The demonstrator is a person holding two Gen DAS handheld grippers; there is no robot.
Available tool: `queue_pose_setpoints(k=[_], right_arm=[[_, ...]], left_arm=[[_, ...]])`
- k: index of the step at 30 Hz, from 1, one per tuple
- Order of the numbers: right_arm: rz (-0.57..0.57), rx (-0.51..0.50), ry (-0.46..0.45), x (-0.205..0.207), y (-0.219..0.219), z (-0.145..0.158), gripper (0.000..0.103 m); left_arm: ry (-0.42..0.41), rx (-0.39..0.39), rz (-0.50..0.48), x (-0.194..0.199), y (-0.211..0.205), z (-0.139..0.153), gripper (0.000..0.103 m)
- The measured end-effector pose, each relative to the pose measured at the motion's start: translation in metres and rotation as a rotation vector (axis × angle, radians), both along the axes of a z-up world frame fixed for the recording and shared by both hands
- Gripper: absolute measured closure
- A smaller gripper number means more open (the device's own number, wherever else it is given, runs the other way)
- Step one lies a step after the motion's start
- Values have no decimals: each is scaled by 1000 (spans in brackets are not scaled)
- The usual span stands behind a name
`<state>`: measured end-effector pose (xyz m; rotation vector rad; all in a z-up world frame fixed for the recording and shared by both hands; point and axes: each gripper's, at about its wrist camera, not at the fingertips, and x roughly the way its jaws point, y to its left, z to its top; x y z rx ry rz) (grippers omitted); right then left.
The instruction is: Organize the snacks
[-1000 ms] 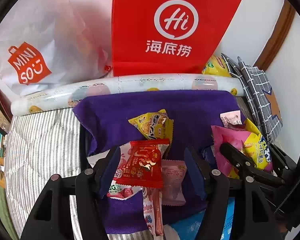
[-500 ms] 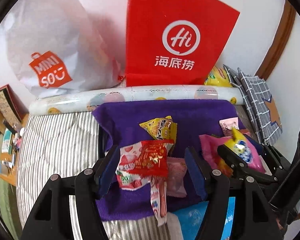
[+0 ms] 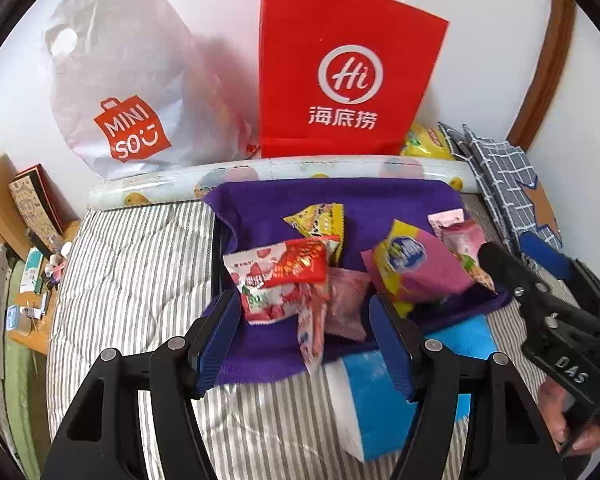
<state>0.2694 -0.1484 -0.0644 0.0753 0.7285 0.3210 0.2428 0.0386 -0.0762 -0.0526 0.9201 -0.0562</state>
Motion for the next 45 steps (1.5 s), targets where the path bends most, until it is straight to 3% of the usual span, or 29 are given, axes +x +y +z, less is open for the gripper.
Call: queue_pose_setpoints(k=[3,7,18,21,26,32,45], right_arm=[[-8,-12,-15,-19,-2,13,28],[-19,-12,-44,-48,-8,31,28],[-69,49,18,-98,-39,54,28],[-108,32,26,-110,-42,55,15],[-157,46,1,-133,-50,57,7],[-190,30,-33,-159,-58,69,0],[-217,-38,-67,-197,-58,85,0]], left_arm=[[-16,-3,1,-14,-5,6,35],[-49,-17,-7,-33,-13,15,25],[-130,-7,-35,-83,-32,37,15],[-146,2,-36,-96,-35,42,12],[-183,41,-21,-118,-39,50,6],[-203,10,-1,-144,-35,59,3],[-252,35,27,-180,-41,73,3]])
